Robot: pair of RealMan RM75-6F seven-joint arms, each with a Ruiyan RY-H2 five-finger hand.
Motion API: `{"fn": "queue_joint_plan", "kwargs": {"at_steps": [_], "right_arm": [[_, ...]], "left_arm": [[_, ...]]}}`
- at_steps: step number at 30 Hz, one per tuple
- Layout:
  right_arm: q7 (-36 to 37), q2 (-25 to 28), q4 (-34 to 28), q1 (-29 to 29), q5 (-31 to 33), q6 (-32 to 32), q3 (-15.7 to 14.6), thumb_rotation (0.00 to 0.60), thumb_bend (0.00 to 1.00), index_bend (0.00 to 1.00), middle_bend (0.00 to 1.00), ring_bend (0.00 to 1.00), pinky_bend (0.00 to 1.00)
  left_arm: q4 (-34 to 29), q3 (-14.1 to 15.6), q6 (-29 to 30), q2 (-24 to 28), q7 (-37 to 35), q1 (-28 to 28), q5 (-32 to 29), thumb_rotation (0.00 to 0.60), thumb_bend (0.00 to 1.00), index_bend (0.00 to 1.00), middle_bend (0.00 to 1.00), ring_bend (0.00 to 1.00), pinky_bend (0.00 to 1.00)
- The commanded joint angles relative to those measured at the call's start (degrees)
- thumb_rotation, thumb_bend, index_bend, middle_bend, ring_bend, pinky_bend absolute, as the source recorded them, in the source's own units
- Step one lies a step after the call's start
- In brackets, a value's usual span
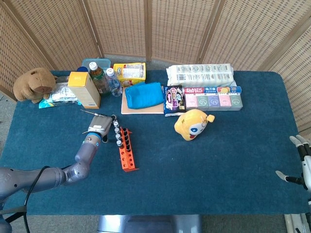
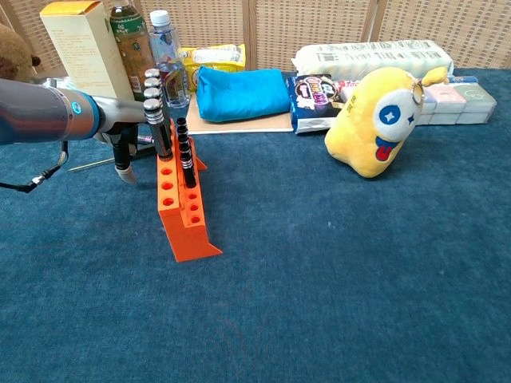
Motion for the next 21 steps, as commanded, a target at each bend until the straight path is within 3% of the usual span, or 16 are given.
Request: {"fn": "queue_joint_plan", "kwargs": {"at_steps": [1, 15, 21], "right_arm": [[0.1, 0.1, -0.1, 0.0, -0.1, 0.1, 0.0, 0.6, 0.0, 0.09, 0.05, 0.01, 0.0], [0.7, 0.5, -0.4, -0.4, -0.9, 0.7, -0.2, 0.6, 0.0, 0.09, 0.05, 0.01, 0.0], [0.7, 0.5, -0.5, -0.3, -1.0, 0.6, -0.2, 0.6, 0.0, 0.09, 0.05, 0.01, 0.0]], "left_arm": [[-1.1, 0.0, 0.1, 0.6, 0.1, -0.1, -0.4, 0.6, 0.18, 0.13, 1.0, 1.0, 1.0], [-9.2, 1.2, 0.8, 6.0, 1.1, -1.1, -4.2, 0.6, 0.18, 0.13, 1.0, 1.0, 1.0], [-12.3, 0.1, 1.0, 9.1, -1.7, -0.6, -2.2, 0.6, 0.18, 0.13, 1.0, 1.0, 1.0]]}}
